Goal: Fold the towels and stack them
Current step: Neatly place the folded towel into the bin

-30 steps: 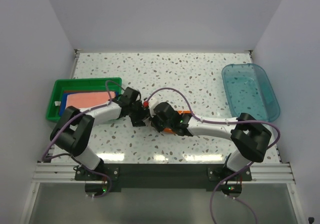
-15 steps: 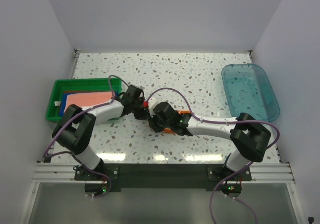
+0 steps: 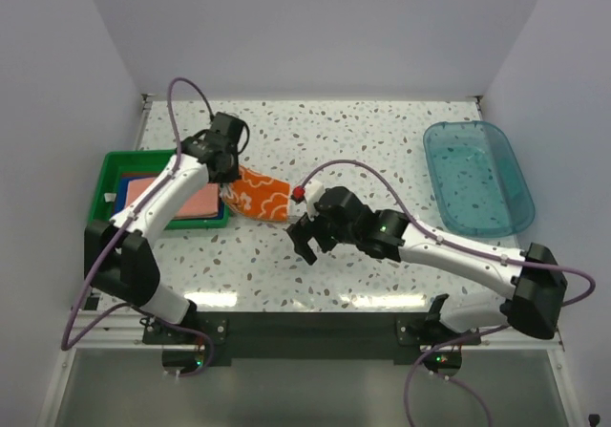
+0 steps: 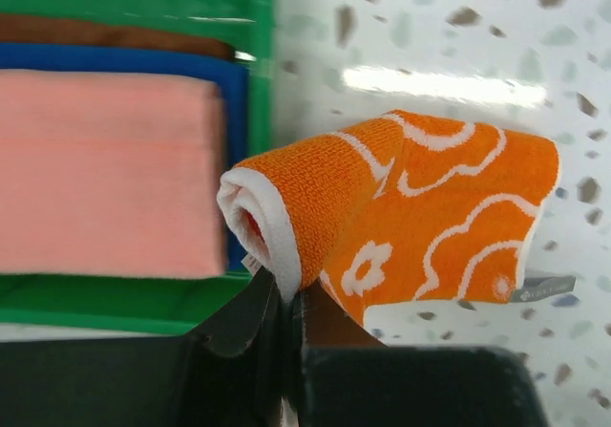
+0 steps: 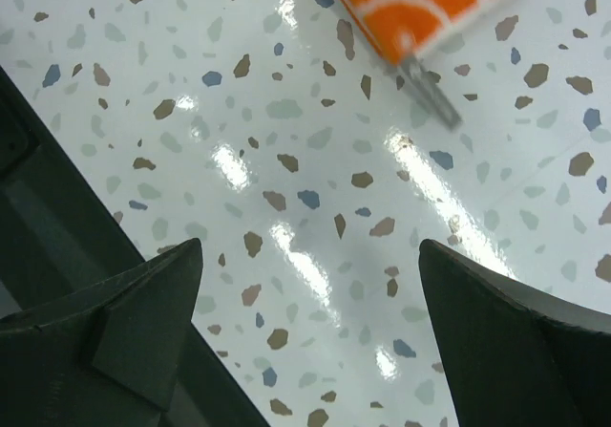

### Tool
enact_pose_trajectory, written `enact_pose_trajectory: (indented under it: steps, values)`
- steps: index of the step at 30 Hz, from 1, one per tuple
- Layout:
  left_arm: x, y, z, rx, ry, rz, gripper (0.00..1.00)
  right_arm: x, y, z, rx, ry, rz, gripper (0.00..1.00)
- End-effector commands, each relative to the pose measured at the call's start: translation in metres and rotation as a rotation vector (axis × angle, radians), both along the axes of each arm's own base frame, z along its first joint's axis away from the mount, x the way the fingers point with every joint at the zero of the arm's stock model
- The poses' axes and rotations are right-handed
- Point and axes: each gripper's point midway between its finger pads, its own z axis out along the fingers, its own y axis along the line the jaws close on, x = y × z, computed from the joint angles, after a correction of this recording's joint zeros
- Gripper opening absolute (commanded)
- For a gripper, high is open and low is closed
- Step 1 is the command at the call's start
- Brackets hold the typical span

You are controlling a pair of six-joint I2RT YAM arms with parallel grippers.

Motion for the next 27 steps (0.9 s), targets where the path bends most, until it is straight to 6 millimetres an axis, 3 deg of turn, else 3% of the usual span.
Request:
enact_pose_trajectory:
  steps: [1, 9, 15, 20, 24, 26, 27]
  values:
    - [-0.024, 0.089, 0.048, 0.335, 0.044, 0.069, 0.0, -0.009, -0.025, 0.006, -0.057, 0.007, -0.019, 0.99]
    - [-0.032, 0.148, 0.078, 0.545, 0.061, 0.093, 0.0, -0.015, -0.05, 0.011, -0.09, -0.03, -0.025, 0.98]
    - [-0.021, 0.187, 0.086, 0.684, 0.064, 0.123, 0.0, -0.019, -0.056, 0.007, -0.11, -0.039, 0.007, 0.99]
    - [-0.007, 0.195, 0.068, 0.676, 0.081, 0.127, 0.0, -0.019, -0.057, 0.004, -0.127, -0.045, 0.018, 0.99]
    - [-0.01, 0.204, 0.046, 0.708, 0.154, 0.145, 0.01, -0.019, -0.058, 0.001, -0.138, -0.039, 0.015, 0.98]
    - [-0.009, 0.206, 0.037, 0.712, 0.18, 0.152, 0.08, -0.019, -0.059, -0.003, -0.147, -0.032, 0.01, 0.98]
    - [-0.01, 0.21, 0.033, 0.711, 0.187, 0.175, 0.21, -0.02, -0.06, -0.003, -0.148, -0.03, 0.007, 0.99]
